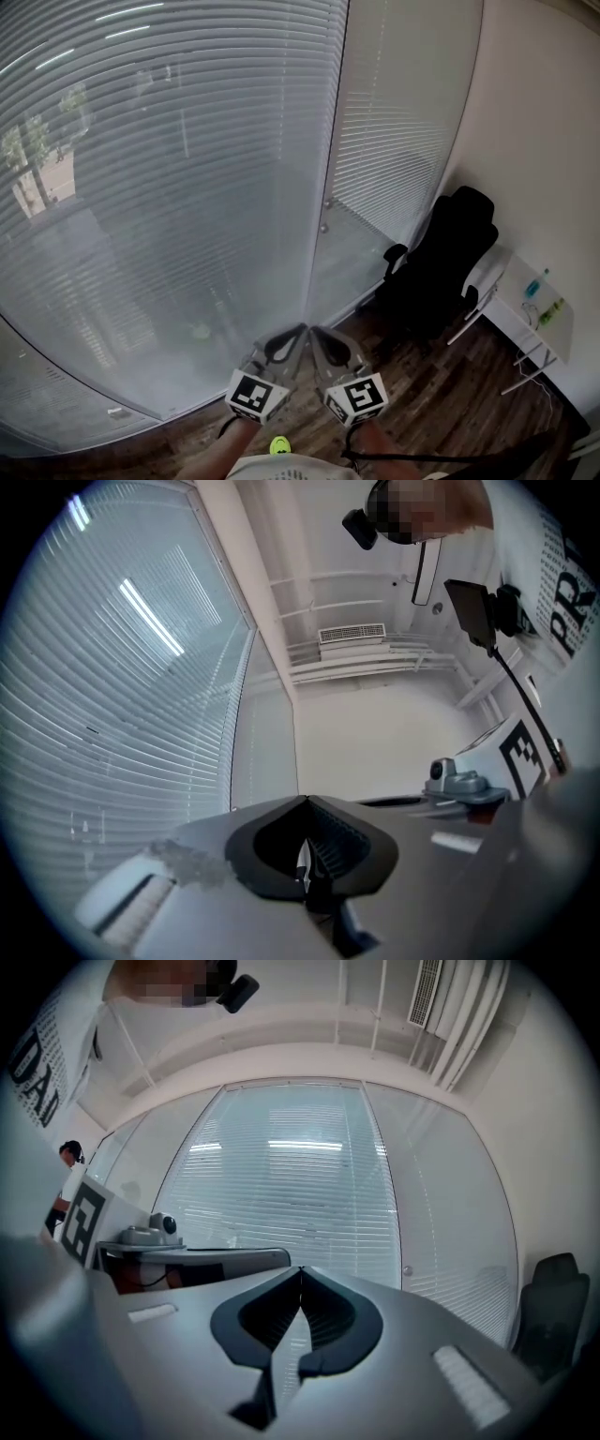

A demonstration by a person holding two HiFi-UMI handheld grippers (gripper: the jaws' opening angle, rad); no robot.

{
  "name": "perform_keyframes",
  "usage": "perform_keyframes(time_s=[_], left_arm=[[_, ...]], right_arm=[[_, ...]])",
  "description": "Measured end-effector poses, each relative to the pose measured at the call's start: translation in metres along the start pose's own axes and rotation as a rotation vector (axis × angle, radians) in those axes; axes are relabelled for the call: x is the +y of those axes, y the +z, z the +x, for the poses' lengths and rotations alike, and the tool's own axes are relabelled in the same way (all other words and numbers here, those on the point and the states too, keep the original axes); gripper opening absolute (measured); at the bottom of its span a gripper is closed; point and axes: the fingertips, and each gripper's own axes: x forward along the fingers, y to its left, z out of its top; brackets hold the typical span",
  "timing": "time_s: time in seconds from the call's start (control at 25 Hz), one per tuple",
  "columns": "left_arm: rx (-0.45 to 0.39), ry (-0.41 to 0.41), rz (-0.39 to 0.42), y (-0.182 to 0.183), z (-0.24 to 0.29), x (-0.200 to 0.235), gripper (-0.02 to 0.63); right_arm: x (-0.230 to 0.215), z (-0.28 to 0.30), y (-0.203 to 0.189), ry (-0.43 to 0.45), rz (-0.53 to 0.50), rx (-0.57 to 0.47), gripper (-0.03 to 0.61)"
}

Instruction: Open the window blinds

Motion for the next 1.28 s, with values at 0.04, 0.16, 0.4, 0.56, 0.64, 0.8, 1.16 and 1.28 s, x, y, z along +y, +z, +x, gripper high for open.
perform_keyframes(time_s=[0.04,0.16,0.4,0.56,0.64,0.8,1.16,1.28], left_arm=[[0.001,0.000,-0.005,0.006,0.009,0.009,-0.008],[0.052,-0.011,0.010,0.006,0.028,0.033,-0.008],[0.034,0.012,-0.028,-0.009,0.046,0.061,-0.008],[0.049,0.025,-0.009,-0.023,0.063,0.077,-0.008],[0.069,0.045,-0.013,-0.029,0.077,0.089,-0.008],[0.080,0.076,-0.017,-0.048,0.112,0.111,-0.008],[0.091,0.148,0.022,-0.058,0.179,0.150,-0.008],[0.076,0.168,0.037,-0.068,0.206,0.161,-0.008]], right_arm=[[-0.006,0.010,0.006,-0.005,0.000,0.004,0.009],[-0.020,0.036,0.017,-0.011,0.006,0.014,0.009],[-0.037,0.067,0.001,0.006,-0.001,0.017,0.009],[-0.054,0.086,-0.007,0.019,-0.008,0.015,0.009],[-0.067,0.099,-0.012,0.032,0.001,0.019,0.009],[-0.100,0.126,-0.026,0.066,0.008,0.015,0.009],[-0.162,0.177,-0.026,0.140,0.006,-0.004,0.009],[-0.188,0.193,-0.035,0.157,0.005,-0.003,0.009]])
